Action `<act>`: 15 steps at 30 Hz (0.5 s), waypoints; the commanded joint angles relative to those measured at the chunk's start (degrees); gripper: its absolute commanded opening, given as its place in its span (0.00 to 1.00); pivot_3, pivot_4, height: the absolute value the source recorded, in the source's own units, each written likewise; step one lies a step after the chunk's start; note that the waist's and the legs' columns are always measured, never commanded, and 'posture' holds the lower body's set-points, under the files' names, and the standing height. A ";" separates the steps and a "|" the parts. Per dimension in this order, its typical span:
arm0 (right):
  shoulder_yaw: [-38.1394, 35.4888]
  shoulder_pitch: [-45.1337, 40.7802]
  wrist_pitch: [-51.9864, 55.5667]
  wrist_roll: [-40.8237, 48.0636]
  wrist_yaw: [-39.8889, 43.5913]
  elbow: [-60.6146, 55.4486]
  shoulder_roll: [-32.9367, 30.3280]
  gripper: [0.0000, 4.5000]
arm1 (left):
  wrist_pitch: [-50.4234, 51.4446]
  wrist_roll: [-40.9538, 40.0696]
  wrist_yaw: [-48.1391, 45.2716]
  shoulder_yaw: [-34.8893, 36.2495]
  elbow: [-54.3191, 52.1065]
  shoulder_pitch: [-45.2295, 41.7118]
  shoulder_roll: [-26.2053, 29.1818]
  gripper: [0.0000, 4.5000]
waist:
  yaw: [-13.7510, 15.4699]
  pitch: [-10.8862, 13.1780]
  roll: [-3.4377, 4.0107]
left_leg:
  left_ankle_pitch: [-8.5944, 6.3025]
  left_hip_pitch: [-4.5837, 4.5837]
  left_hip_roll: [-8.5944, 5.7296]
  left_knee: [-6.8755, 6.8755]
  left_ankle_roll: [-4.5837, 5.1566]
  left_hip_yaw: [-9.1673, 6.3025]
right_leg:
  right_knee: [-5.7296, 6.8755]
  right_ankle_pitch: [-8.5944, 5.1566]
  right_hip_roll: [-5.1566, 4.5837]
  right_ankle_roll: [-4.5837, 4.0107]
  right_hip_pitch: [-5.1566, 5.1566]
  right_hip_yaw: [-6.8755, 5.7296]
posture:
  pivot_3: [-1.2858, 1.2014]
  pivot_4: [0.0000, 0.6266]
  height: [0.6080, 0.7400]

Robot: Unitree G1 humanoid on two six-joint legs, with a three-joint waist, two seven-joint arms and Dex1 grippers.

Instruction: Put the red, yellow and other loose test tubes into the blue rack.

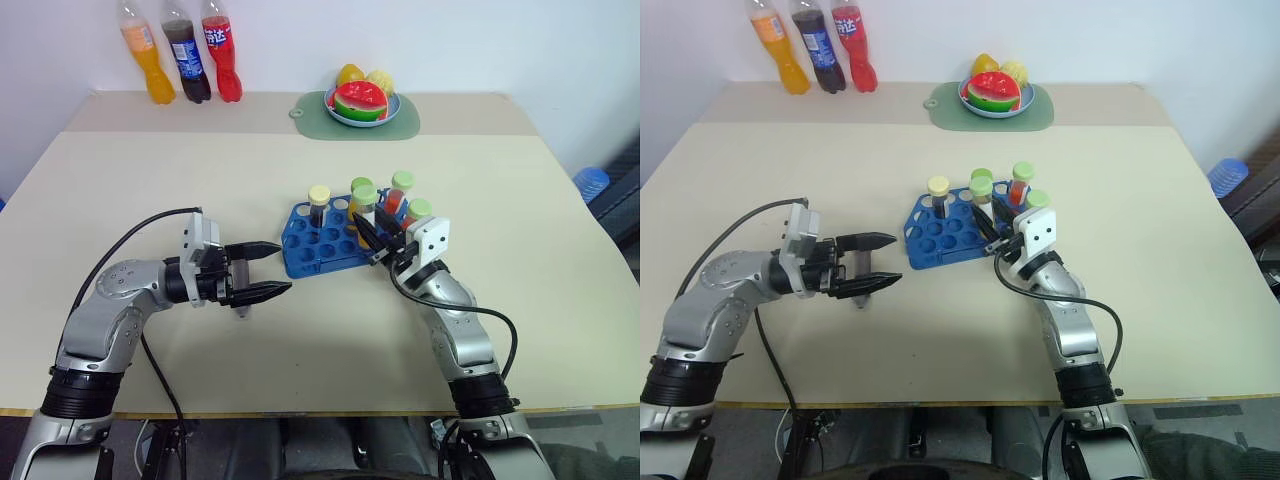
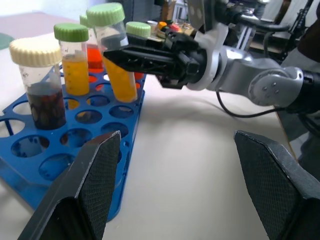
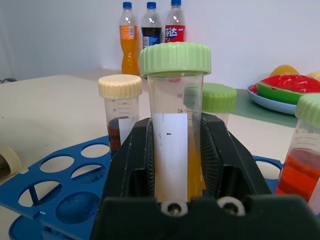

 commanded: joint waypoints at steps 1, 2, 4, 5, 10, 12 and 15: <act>-0.45 -0.43 -0.79 1.36 1.60 3.07 0.38 0.17 | -0.27 -0.78 0.40 1.22 -2.07 0.12 0.15 0.83 | -0.01 0.00 -0.01 | 0.00 0.00 0.00 0.00 0.00 0.00 | 0.00 0.00 0.00 0.00 0.00 0.00 | 0.52 0.24 1.00; -0.65 -0.36 -1.20 1.27 1.75 3.14 0.12 0.28 | 0.21 -1.37 1.30 1.68 -2.28 0.10 -0.19 0.83 | 0.00 0.00 0.00 | 0.00 0.01 0.01 0.00 0.00 0.00 | 0.00 0.00 0.00 0.00 0.01 0.00 | 0.52 0.24 1.00; -0.35 0.47 -1.82 0.03 2.12 1.41 -1.19 0.49 | 2.31 -3.22 3.86 3.15 -3.18 0.05 -0.71 0.83 | 0.05 0.00 0.00 | 0.00 0.02 0.01 0.00 0.00 0.00 | 0.00 0.00 0.00 0.00 0.02 0.00 | 0.52 0.24 1.00; -0.18 1.00 -1.61 -0.37 2.30 0.06 -1.90 0.60 | 3.58 -4.26 5.39 4.05 -3.80 0.09 -1.00 0.83 | 0.08 0.01 0.02 | 0.00 0.01 0.01 0.00 0.00 0.00 | 0.00 0.00 0.00 0.00 0.01 0.00 | 0.52 0.24 1.00; 0.15 5.17 4.50 0.16 6.90 -11.73 -9.89 0.68 | 10.91 -4.71 21.25 8.70 -10.15 0.28 -2.52 0.83 | 0.47 0.04 0.05 | 0.00 -0.05 -0.05 0.00 0.00 -0.02 | 0.00 0.07 -0.11 0.13 -0.01 0.00 | 0.52 0.24 1.00; -0.17 7.07 7.86 1.70 9.21 -16.62 -13.56 0.68 | 15.10 -4.88 26.09 9.95 -13.04 0.92 -1.51 0.83 | 0.40 0.03 0.04 | 0.00 -0.04 -0.07 0.01 0.00 -0.02 | -0.02 0.07 -0.13 0.14 0.02 0.00 | 0.52 0.24 1.00; -2.67 11.67 14.61 6.59 15.02 -25.45 -21.73 0.68 | 32.31 -8.67 36.68 13.40 -17.34 -0.16 2.72 0.83 | 0.35 0.03 0.03 | 0.00 -0.01 -0.05 -0.01 0.00 -0.04 | -0.01 0.06 -0.09 0.13 0.02 -0.01 | 0.52 0.24 1.00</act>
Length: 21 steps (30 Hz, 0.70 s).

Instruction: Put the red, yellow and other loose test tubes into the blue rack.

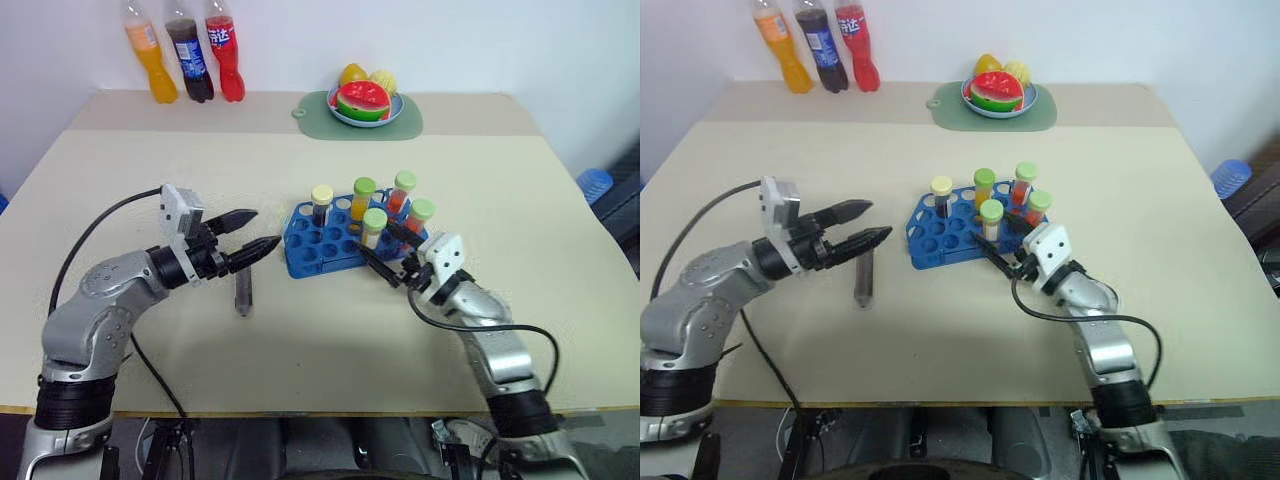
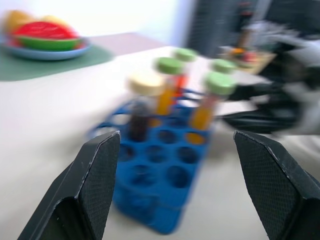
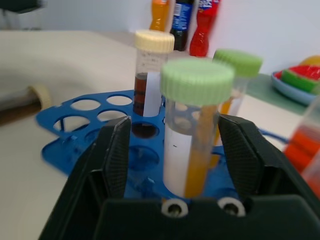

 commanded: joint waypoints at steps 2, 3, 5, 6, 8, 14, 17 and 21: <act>-5.34 5.80 8.23 8.51 8.92 -12.91 -10.76 0.68 | 32.96 -5.96 14.92 5.73 -4.21 -6.86 6.66 0.83 | 0.20 0.05 -0.06 | 0.00 0.00 0.01 -0.01 0.00 -0.03 | 0.00 0.00 0.02 0.01 0.00 -0.02 | 0.52 0.24 1.00; -6.33 6.87 9.01 9.71 10.57 -14.21 -13.03 0.68 | 40.76 -6.70 16.49 6.67 -3.13 -10.72 6.41 0.83 | 0.15 0.08 -0.12 | 0.00 0.00 -0.01 0.01 0.00 -0.09 | 0.01 0.00 0.02 0.03 0.04 -0.05 | 0.52 0.24 1.00; -8.18 8.11 9.51 11.43 12.90 -15.32 -16.15 0.68 | 49.34 -10.77 19.94 7.77 0.84 -16.43 6.07 0.83 | 0.25 0.11 -0.23 | 0.01 0.02 -0.03 0.09 0.00 -0.16 | -0.02 -0.02 0.05 0.02 0.15 -0.11 | 0.52 0.24 1.00; -8.73 8.39 9.62 12.05 13.87 -15.57 -17.29 0.68 | 50.56 -14.15 21.79 6.76 3.31 -17.99 7.71 0.83 | 0.18 0.11 -0.25 | 0.01 0.07 -0.03 0.12 -0.01 -0.16 | -0.05 -0.04 0.06 0.01 0.19 -0.10 | 0.52 0.24 1.00; -9.40 8.79 9.33 12.69 16.49 -15.98 -19.48 0.68 | 50.85 -23.08 27.63 3.97 9.00 -20.36 10.88 0.83 | -0.24 0.11 -0.24 | 0.00 0.14 -0.03 0.10 -0.01 -0.13 | -0.07 -0.03 0.05 0.02 0.23 -0.06 | 0.52 0.24 1.00; -8.77 9.04 7.31 13.72 23.26 -16.49 -22.79 0.68 | 50.85 -50.03 49.64 -6.81 26.21 -27.72 16.90 0.83 | 0.14 0.21 -0.38 | 0.00 0.12 0.00 -0.02 -0.01 -0.26 | 0.06 -0.03 0.03 0.07 0.12 -0.08 | 0.52 0.24 1.00; -8.06 8.69 6.26 13.16 25.19 -15.77 -22.80 0.68 | 43.02 -68.04 66.47 -15.84 29.92 -28.61 19.93 0.83 | 0.22 0.22 -0.39 | 0.00 0.11 -0.08 0.01 -0.01 -0.31 | 0.04 -0.03 -0.12 0.07 0.14 -0.07 | 0.52 0.24 1.00; -6.57 6.90 5.60 11.87 25.47 -14.53 -21.81 0.68 | 38.69 -72.61 76.45 -20.42 32.71 -29.81 15.77 0.83 | 0.36 0.22 -0.40 | 0.02 0.10 -0.04 0.02 -0.04 -0.31 | 0.01 -0.03 -0.32 0.03 0.16 -0.05 | 0.52 0.24 1.00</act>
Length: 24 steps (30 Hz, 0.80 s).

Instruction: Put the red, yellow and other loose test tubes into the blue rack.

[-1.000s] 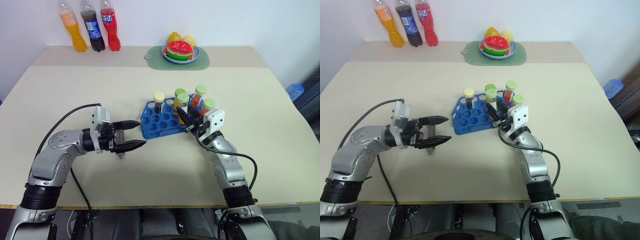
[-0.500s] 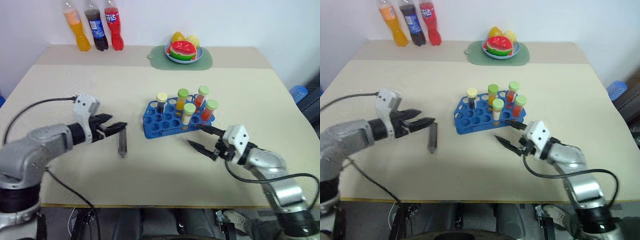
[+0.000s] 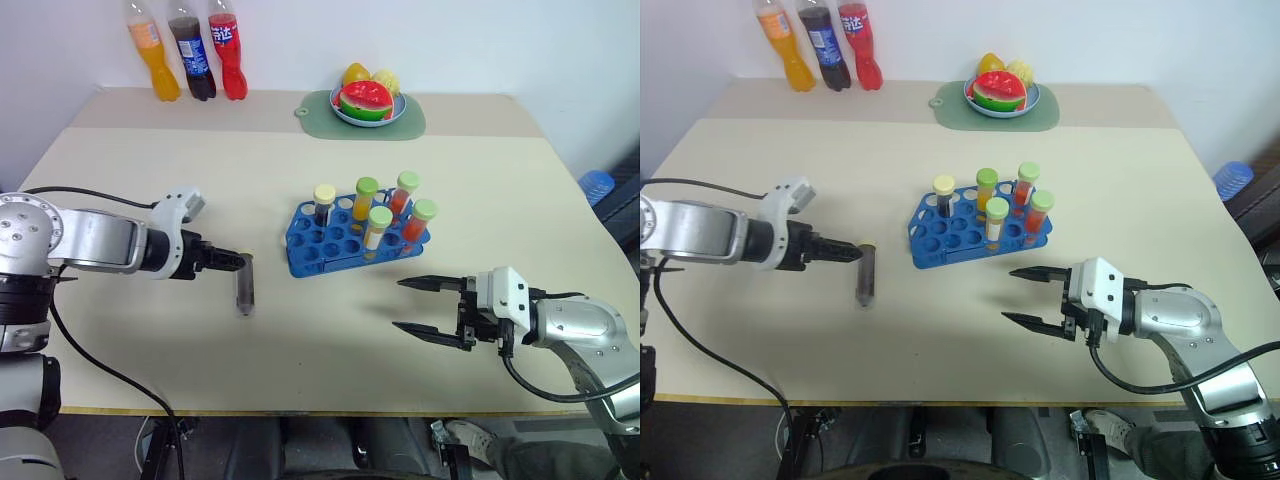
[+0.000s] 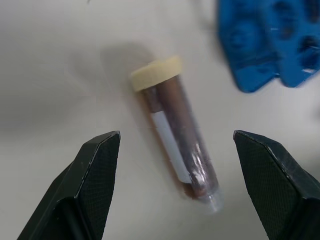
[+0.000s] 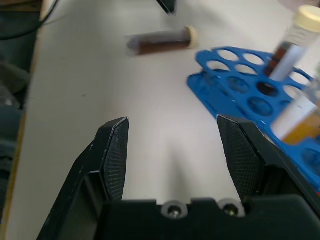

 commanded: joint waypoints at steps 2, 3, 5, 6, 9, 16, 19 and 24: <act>0.63 -2.29 -1.61 -0.30 0.24 0.23 0.48 0.68 | -3.92 -3.53 11.53 -2.57 3.35 -1.69 -6.98 0.83 | 0.40 0.00 0.00 | 0.03 0.00 -0.16 0.04 -0.05 0.03 | -0.04 -0.06 0.01 -0.12 0.06 -0.02 | 0.52 0.24 1.00; 0.88 -2.53 -1.59 -0.47 0.09 0.25 0.60 0.68 | -4.39 -3.53 14.19 -2.42 3.92 -1.42 -8.47 0.83 | 0.60 0.00 0.00 | 0.04 0.00 -0.18 0.06 -0.06 0.05 | -0.05 -0.06 0.02 -0.12 0.08 -0.02 | 0.52 0.24 1.00; 1.17 -2.75 -1.45 -0.60 -0.22 -0.04 0.67 0.68 | -6.08 -3.53 21.10 -1.55 5.29 -1.19 -12.21 0.83 | 1.01 -0.02 0.02 | 0.04 -0.02 -0.23 0.09 -0.07 0.16 | -0.06 -0.06 0.05 -0.12 0.07 -0.02 | 0.52 0.24 1.00; 1.04 -2.57 -1.58 -0.58 -0.27 -0.14 0.60 0.69 | -6.83 -3.53 23.91 -1.60 5.60 -1.36 -14.06 0.77 | 1.21 -0.07 0.12 | 0.05 0.02 -0.21 0.09 -0.08 0.17 | -0.06 -0.06 0.06 -0.12 0.10 -0.01 | 0.52 0.24 1.00; 0.60 -2.07 -1.46 -0.40 -0.68 -0.68 0.44 0.69 | -7.15 -3.53 29.00 -0.75 6.76 -1.62 -18.05 0.52 | 1.64 -0.15 0.25 | 0.07 0.09 -0.25 0.09 -0.12 0.14 | -0.05 -0.06 0.07 -0.12 0.21 -0.03 | 0.52 0.24 1.00; -0.55 -0.58 -1.84 -0.84 -2.35 -0.81 0.51 0.69 | -5.24 -3.53 28.50 5.21 6.47 -2.39 -19.40 0.17 | 1.45 -0.15 0.23 | 0.11 0.18 -0.36 0.12 -0.18 0.08 | -0.10 -0.07 0.05 -0.14 0.38 -0.06 | 0.52 0.24 1.00; -0.66 -0.59 -2.05 -0.89 -3.17 -0.34 0.87 0.69 | -6.20 -3.53 24.19 7.16 1.84 -1.95 -16.85 0.17 | 1.22 -0.11 0.17 | 0.13 0.09 -0.34 0.11 -0.21 0.04 | -0.09 -0.07 0.10 -0.13 0.27 -0.06 | 0.52 0.24 1.00; 0.19 -1.60 -2.44 -1.90 -5.99 0.82 3.11 0.69 | 1.67 -0.41 -11.58 14.64 -3.34 -1.35 -14.19 0.17 | 1.19 -0.10 0.18 | 0.16 0.03 -0.32 0.05 -0.28 0.08 | -0.10 -0.07 0.17 -0.14 0.15 -0.09 | 0.52 0.24 1.00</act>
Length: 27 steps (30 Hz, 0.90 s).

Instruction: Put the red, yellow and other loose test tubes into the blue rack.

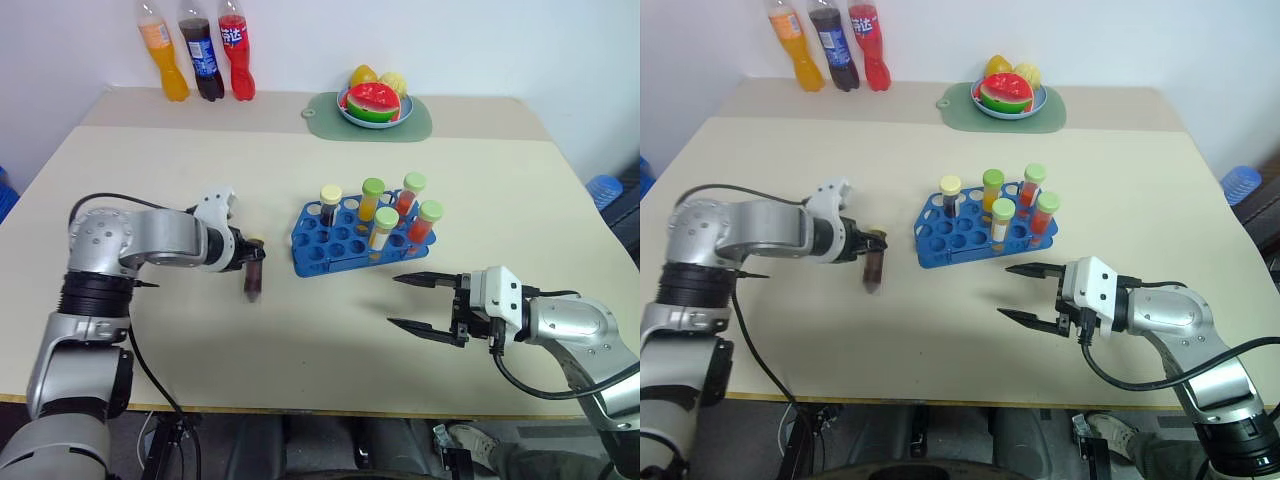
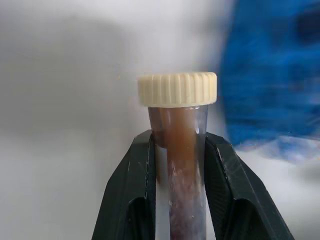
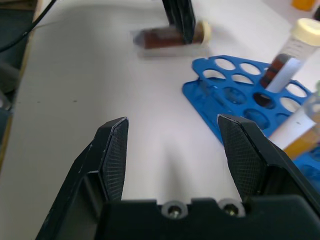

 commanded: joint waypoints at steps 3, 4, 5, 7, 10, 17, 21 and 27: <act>-0.23 -1.39 -0.62 -0.98 -3.80 -0.39 3.06 0.69 | 1.65 15.85 -33.00 3.56 -13.32 1.25 4.98 0.17 | -0.02 0.00 0.02 | 0.00 -0.02 0.00 -0.01 0.00 0.03 | -0.02 0.00 -0.02 0.00 -0.01 0.01 | 0.52 0.24 1.00; -0.12 -1.18 -0.71 -1.29 -4.36 -0.27 3.60 0.69 | -0.78 20.27 -38.69 2.60 -15.66 2.01 5.36 0.17 | -0.02 -0.01 0.03 | 0.00 -0.02 0.00 -0.02 0.00 0.03 | -0.02 0.00 -0.02 0.00 -0.02 0.02 | 0.52 0.24 1.00; -0.09 -0.89 -0.95 -1.69 -4.98 0.15 4.21 0.69 | -8.24 27.79 -46.84 1.22 -19.49 3.85 5.67 0.17 | 0.00 -0.02 0.06 | 0.00 -0.01 0.00 -0.03 0.00 0.03 | -0.02 -0.01 -0.01 -0.01 -0.02 0.01 | 0.52 0.24 1.00; -0.06 -0.29 -1.40 -2.40 -5.98 0.77 5.04 0.69 | -24.05 40.93 -58.84 0.43 -24.73 7.65 3.94 0.17 | 0.04 -0.02 0.07 | 0.00 -0.02 0.00 -0.05 -0.01 0.06 | -0.06 -0.01 -0.04 -0.02 -0.02 0.01 | 0.52 0.24 1.00; -0.57 0.63 -1.59 -2.95 -7.37 1.14 5.98 0.69 | -38.26 53.95 -71.48 -3.50 -23.65 8.91 1.11 0.17 | 0.25 0.01 0.03 | 0.01 -0.12 0.02 -0.06 -0.04 0.09 | -0.15 -0.01 -0.07 -0.05 -0.07 0.00 | 0.52 0.24 1.00; -2.29 3.94 -1.91 -3.92 -10.56 -0.71 6.27 0.69 | -54.22 67.91 -86.47 -8.63 -15.73 7.21 -8.55 0.17 | -0.01 0.00 0.03 | -0.05 -0.15 0.01 -0.03 0.07 0.12 | -0.21 -0.01 -0.06 -0.04 -0.07 0.05 | 0.52 0.24 1.00; -3.10 5.83 -1.89 -4.18 -12.31 -1.26 6.46 0.69 | -61.30 76.07 -89.88 -11.32 -9.15 6.06 -12.82 0.17 | 0.08 0.00 0.03 | -0.05 -0.15 0.06 -0.02 0.09 0.10 | -0.17 -0.01 0.00 -0.01 -0.08 0.05 | 0.52 0.24 1.00; -4.71 9.62 -0.77 -3.61 -15.16 -3.15 7.53 0.69 | -74.47 86.96 -93.65 -13.97 3.78 5.32 -18.61 0.17 | 0.12 0.00 0.03 | -0.06 -0.15 0.08 0.00 0.12 0.10 | -0.15 -0.01 0.03 0.00 -0.09 0.07 | 0.52 0.24 1.00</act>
